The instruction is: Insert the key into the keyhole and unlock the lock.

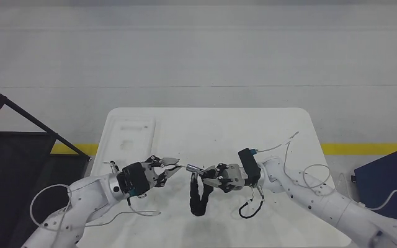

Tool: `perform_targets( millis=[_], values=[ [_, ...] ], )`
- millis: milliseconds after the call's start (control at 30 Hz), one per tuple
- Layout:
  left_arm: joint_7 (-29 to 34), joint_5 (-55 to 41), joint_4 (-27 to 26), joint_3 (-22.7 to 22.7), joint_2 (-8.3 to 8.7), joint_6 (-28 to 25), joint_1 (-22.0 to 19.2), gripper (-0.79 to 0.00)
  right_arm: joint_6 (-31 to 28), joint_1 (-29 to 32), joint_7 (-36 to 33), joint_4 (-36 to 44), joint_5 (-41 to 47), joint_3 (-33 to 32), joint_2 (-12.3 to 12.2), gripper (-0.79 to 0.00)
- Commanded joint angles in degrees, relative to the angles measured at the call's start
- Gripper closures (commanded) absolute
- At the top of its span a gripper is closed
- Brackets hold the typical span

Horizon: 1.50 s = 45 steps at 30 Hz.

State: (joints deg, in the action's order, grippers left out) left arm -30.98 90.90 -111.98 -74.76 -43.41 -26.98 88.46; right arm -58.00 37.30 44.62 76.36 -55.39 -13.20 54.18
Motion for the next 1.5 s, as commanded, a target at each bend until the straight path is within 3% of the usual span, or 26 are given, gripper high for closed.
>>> perform_targets(
  millis=[0,333,567,633,667,800,833,867,900,933,967,1033,1200,1467],
  values=[
    [-3.4,4.7,1.0,0.4,-0.09,2.3,-0.1,0.000,0.0,0.0,0.0,0.0,0.0,0.0,0.0,0.000],
    [-16.6,19.8,5.4,2.3,-0.54,11.8,-2.1,0.000,0.0,0.0,0.0,0.0,0.0,0.0,0.0,0.000],
    [-20.0,25.7,7.0,3.2,-1.01,18.8,-2.8,0.000,0.0,0.0,0.0,0.0,0.0,0.0,0.0,0.000],
    [-20.7,27.4,7.1,3.0,-1.12,21.3,-3.1,-0.188,0.0,0.0,0.0,0.0,0.0,0.0,0.0,0.000],
    [-20.9,27.9,7.3,3.1,-1.19,22.3,-3.1,-0.191,0.0,0.0,0.0,0.0,0.0,0.0,0.0,0.000],
    [-21.2,28.9,7.5,3.1,-1.42,24.3,-3.0,0.000,0.0,0.0,0.0,0.0,0.0,0.0,0.0,0.000],
    [-21.3,28.8,7.5,3.1,-1.47,24.1,-3.0,0.000,0.0,0.0,0.0,0.0,0.0,0.0,0.0,0.000],
    [-21.6,28.5,7.6,3.2,-1.51,23.5,-3.0,-0.037,0.0,0.0,0.0,0.0,0.0,0.0,0.0,0.000],
    [-21.5,27.4,7.9,3.2,-1.56,22.4,-2.9,-0.286,0.0,0.0,0.0,0.0,0.0,0.0,0.0,0.000],
    [-21.3,26.2,7.9,3.2,-1.62,21.3,-2.9,-0.465,0.0,0.0,0.0,0.0,0.0,0.0,0.0,0.000],
    [-21.8,24.4,7.9,3.5,-1.67,19.3,-2.7,-0.785,0.0,0.0,0.0,0.0,0.0,0.0,0.0,0.000],
    [-23.1,21.2,8.4,3.2,-1.66,15.1,-3.1,-0.785,0.0,0.0,0.0,0.0,0.0,0.0,0.0,0.000],
    [-20.7,18.0,8.2,1.7,-1.69,12.1,-2.7,-0.785,1.7,0.7,-1.1,0.6,0.8,-0.8,0.0,0.000],
    [-9.7,4.3,10.2,-1.0,-2.30,5.7,-3.6,-0.785,3.5,3.3,-4.3,2.0,3.3,-6.3,-0.8,0.000]
  ],
)
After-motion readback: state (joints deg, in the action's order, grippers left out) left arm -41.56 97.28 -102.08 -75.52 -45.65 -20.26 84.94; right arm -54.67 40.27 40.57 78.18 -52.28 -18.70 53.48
